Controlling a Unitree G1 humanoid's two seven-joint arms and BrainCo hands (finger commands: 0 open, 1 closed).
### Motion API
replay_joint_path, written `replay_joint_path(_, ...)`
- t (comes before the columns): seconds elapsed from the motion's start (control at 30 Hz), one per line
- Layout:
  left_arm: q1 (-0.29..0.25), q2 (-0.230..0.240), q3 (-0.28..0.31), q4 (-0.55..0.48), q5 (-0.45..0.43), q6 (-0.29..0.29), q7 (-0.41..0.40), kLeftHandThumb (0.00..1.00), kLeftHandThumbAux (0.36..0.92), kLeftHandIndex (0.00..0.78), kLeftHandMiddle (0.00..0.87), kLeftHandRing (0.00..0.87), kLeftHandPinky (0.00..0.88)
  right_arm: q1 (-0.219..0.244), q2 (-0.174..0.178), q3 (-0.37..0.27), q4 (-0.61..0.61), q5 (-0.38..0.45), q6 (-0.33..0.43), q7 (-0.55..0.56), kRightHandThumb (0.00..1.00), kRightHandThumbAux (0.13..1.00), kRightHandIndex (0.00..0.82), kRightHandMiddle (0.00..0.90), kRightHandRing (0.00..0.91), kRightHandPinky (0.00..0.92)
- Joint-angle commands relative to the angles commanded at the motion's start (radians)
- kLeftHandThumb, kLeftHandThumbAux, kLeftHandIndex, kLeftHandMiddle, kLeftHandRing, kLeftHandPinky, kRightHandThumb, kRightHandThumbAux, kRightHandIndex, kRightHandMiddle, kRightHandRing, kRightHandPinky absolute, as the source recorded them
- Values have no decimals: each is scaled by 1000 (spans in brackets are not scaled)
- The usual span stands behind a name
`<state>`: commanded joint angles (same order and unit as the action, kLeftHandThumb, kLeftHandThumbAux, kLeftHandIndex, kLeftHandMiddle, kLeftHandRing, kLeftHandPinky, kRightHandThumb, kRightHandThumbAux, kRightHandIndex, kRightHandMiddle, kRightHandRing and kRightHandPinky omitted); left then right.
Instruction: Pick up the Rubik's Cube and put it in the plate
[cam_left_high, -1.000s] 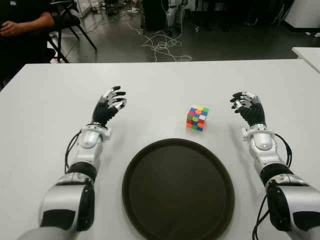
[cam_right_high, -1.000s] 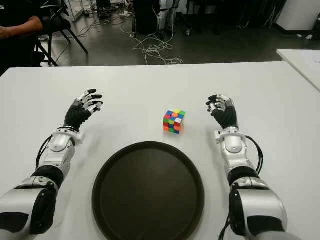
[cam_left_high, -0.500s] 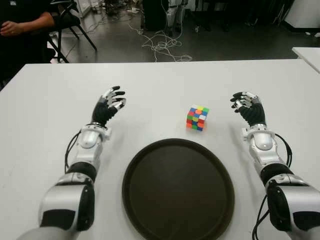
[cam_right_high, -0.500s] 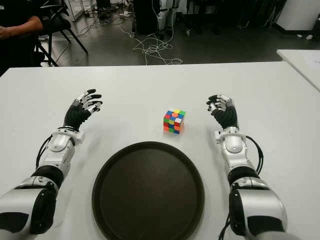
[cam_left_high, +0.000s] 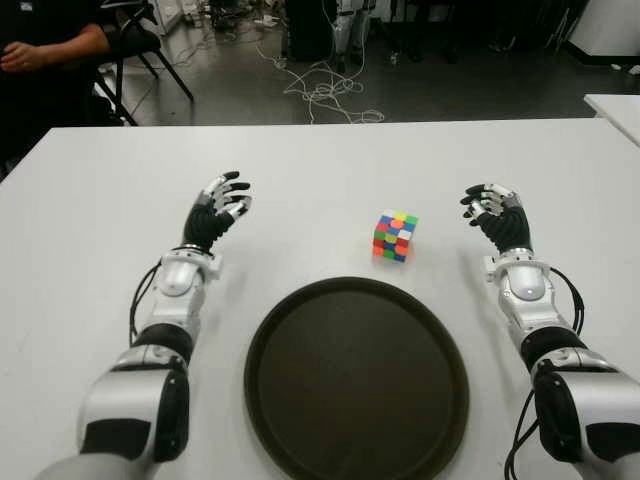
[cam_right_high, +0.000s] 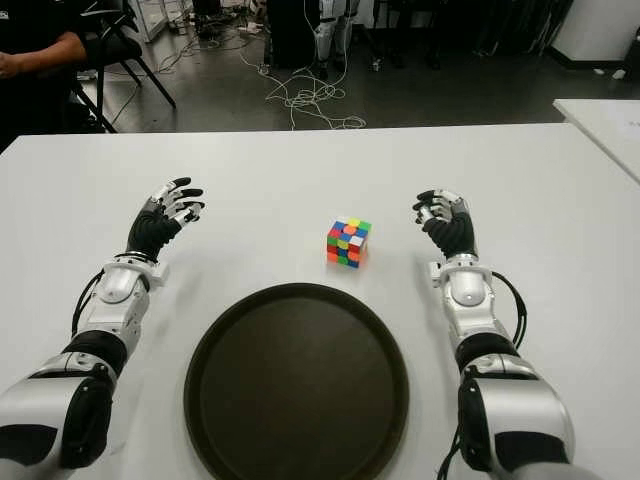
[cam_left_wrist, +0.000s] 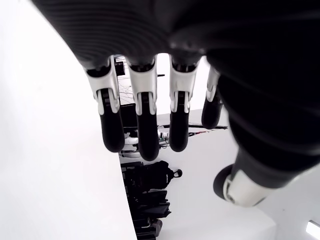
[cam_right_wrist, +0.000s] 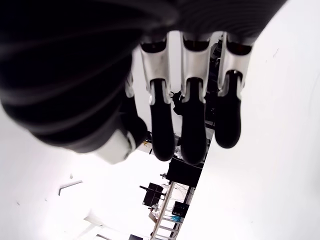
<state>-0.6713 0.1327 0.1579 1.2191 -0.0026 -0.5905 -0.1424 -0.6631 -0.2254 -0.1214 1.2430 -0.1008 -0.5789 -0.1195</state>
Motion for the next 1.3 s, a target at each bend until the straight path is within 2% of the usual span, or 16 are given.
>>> replay_joint_path(0.6,-1,8,-3,4,3,0,-4,539,699,173,252,273,290,-3,8,-4,2,4,5,-4,686,730,420,455,493,530)
replay_joint_path(0.8,-1,7,1,5,-1,2,-8,501,698,179,257,278,291,-2,8,0,2,-1,1,-7,688,730,421,467,506,540)
replay_joint_path(1.07,1,6,6,-1,-8,6,-23,460,715,182,259,272,286,-3,9,3,2,-3,-1,-11,674,735,416,445,481,507)
replay_joint_path(1.3,-2,5,8,-1,-12,16,-21,377,739,196,265,275,291,-4,8,9,2,-11,0,-19,668,737,411,427,466,476)
